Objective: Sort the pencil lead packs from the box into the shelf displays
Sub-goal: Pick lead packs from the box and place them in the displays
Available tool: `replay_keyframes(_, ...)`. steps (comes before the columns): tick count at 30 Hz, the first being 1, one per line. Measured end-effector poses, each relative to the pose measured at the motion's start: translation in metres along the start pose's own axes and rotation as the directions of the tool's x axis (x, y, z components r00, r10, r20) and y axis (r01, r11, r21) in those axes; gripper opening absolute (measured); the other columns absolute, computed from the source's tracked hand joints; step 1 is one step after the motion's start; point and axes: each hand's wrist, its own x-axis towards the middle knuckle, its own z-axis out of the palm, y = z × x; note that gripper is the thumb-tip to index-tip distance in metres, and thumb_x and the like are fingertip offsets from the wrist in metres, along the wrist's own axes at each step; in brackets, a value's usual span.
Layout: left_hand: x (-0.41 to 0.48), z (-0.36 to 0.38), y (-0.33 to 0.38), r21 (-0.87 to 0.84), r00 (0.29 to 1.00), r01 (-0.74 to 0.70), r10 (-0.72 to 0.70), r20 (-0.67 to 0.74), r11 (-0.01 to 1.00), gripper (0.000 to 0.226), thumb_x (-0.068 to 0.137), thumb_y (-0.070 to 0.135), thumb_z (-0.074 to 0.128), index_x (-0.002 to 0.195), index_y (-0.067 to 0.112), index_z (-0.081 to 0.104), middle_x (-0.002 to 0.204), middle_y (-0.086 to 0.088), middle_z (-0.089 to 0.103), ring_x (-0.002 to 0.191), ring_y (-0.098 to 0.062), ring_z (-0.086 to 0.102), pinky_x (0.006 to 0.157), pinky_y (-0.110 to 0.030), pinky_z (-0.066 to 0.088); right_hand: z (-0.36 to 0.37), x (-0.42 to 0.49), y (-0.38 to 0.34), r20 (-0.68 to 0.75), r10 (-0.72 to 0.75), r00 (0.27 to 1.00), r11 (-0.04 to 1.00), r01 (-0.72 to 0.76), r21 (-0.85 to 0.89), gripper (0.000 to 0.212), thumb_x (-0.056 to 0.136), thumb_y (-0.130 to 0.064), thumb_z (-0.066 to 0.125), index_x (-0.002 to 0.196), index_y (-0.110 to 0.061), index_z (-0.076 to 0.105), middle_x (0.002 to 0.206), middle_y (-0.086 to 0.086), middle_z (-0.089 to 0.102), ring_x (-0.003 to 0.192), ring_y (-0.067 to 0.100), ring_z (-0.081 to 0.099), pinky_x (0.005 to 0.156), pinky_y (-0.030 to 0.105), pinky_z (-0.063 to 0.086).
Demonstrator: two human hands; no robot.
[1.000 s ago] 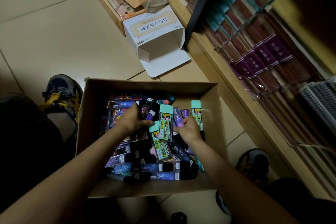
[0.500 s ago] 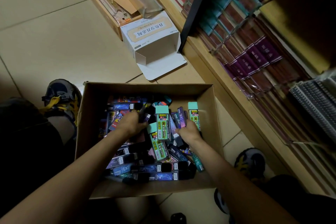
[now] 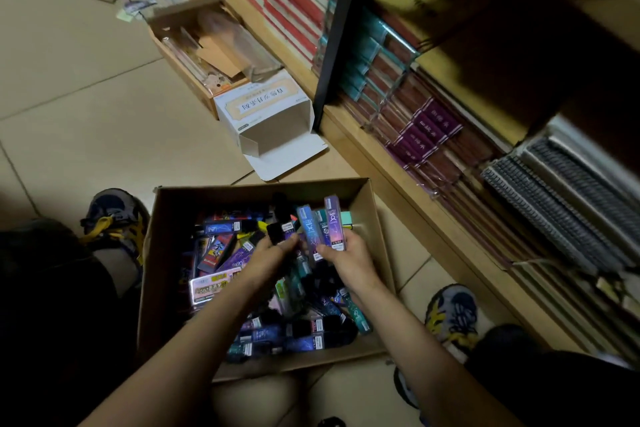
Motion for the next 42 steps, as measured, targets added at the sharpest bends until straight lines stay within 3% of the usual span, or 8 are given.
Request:
replay_keyframes(5, -0.025, 0.015, 0.007, -0.222, 0.994, -0.058, 0.078, 0.082, 0.973, 0.026, 0.097, 0.031, 0.048, 0.107, 0.013, 0.065, 0.096, -0.006, 0.074, 0.083, -0.016, 0.070, 0.064, -0.027, 0.054, 0.001, -0.026, -0.013, 0.059, -0.003, 0.998, 1.000, 0.001, 0.030, 0.031, 0.085, 0.007, 0.058, 0.114, -0.003, 0.059, 0.112, 0.022, 0.065, 0.102, 0.028, 0.062, 0.082, 0.028, 0.049)
replay_keyframes(10, -0.047, 0.021, 0.012, -0.190, 0.988, -0.094, 0.115, 0.100, 0.977, 0.012, 0.090, 0.010, 0.059, 0.095, 0.003, 0.066, 0.082, -0.010, 0.072, 0.070, -0.016, 0.070, 0.061, -0.025, 0.056, 0.004, -0.048, -0.017, 0.172, 0.027, 0.985, 0.998, -0.035, 0.044, 0.030, 0.084, 0.008, 0.058, 0.105, -0.014, 0.061, 0.108, 0.017, 0.066, 0.093, 0.018, 0.061, 0.083, 0.025, 0.048)
replay_keyframes(16, -0.064, 0.014, 0.024, -0.185, 0.995, -0.063, 0.077, 0.069, 0.981, 0.018, 0.085, 0.015, 0.067, 0.096, 0.001, 0.067, 0.082, -0.010, 0.074, 0.070, -0.016, 0.071, 0.056, -0.023, 0.053, -0.004, -0.063, -0.030, 0.307, 0.000, 0.952, 0.996, -0.026, 0.081, 0.023, 0.097, -0.013, 0.046, 0.115, -0.011, 0.061, 0.124, 0.014, 0.061, 0.117, 0.022, 0.055, 0.105, 0.038, 0.039)
replay_keyframes(18, -0.068, 0.014, 0.034, -0.176, 0.995, -0.075, 0.085, 0.050, 0.982, 0.030, 0.082, 0.018, 0.070, 0.104, -0.002, 0.066, 0.095, -0.016, 0.073, 0.082, -0.023, 0.071, 0.066, -0.030, 0.057, -0.008, -0.066, -0.039, 0.290, -0.001, 0.957, 0.987, -0.047, 0.157, 0.024, 0.098, -0.013, 0.044, 0.113, -0.006, 0.061, 0.118, 0.017, 0.062, 0.110, 0.027, 0.058, 0.104, 0.042, 0.040)
replay_keyframes(21, -0.074, 0.017, 0.053, -0.231, 0.993, -0.094, 0.108, 0.048, 0.968, 0.027, 0.083, 0.015, 0.068, 0.105, -0.001, 0.064, 0.090, -0.017, 0.072, 0.073, -0.025, 0.071, 0.063, -0.034, 0.059, -0.021, -0.073, -0.061, 0.190, -0.044, 0.981, 0.984, 0.010, 0.179, 0.017, 0.097, -0.010, 0.046, 0.102, -0.004, 0.061, 0.107, 0.019, 0.066, 0.090, 0.023, 0.065, 0.087, 0.033, 0.051)
replay_keyframes(26, -0.086, 0.021, 0.089, -0.191, 0.975, -0.203, 0.216, 0.046, 0.960, 0.022, 0.084, 0.018, 0.067, 0.100, 0.003, 0.065, 0.076, -0.006, 0.074, 0.067, -0.017, 0.071, 0.056, -0.027, 0.054, -0.053, -0.085, -0.103, 0.121, -0.228, 0.966, 0.953, 0.247, -0.175, 0.011, 0.097, -0.015, 0.047, 0.104, -0.011, 0.055, 0.104, 0.013, 0.070, 0.052, 0.013, 0.058, 0.044, 0.016, 0.041)
replay_keyframes(35, -0.117, 0.040, 0.189, -0.057, 0.876, -0.459, 0.462, 0.138, 0.887, 0.021, 0.084, 0.023, 0.066, 0.101, 0.011, 0.065, 0.090, -0.007, 0.074, 0.079, -0.016, 0.071, 0.076, -0.033, 0.054, -0.101, -0.113, -0.189, 0.181, -0.421, 0.889, 0.804, 0.458, -0.379, 0.011, 0.092, -0.016, 0.056, 0.098, -0.026, 0.060, 0.088, -0.011, 0.059, 0.076, -0.001, 0.055, 0.058, 0.009, 0.042)
replay_keyframes(42, -0.161, 0.051, 0.262, 0.017, 0.784, -0.589, 0.566, 0.255, 0.808, 0.035, 0.075, 0.028, 0.066, 0.106, 0.011, 0.060, 0.086, -0.001, 0.074, 0.077, -0.011, 0.071, 0.057, -0.020, 0.054, -0.125, -0.121, -0.242, -0.002, -0.490, 0.871, 0.864, 0.486, -0.135, 0.026, 0.076, -0.020, 0.075, 0.093, -0.027, 0.057, 0.102, -0.001, 0.062, 0.089, 0.015, 0.065, 0.065, 0.025, 0.056)
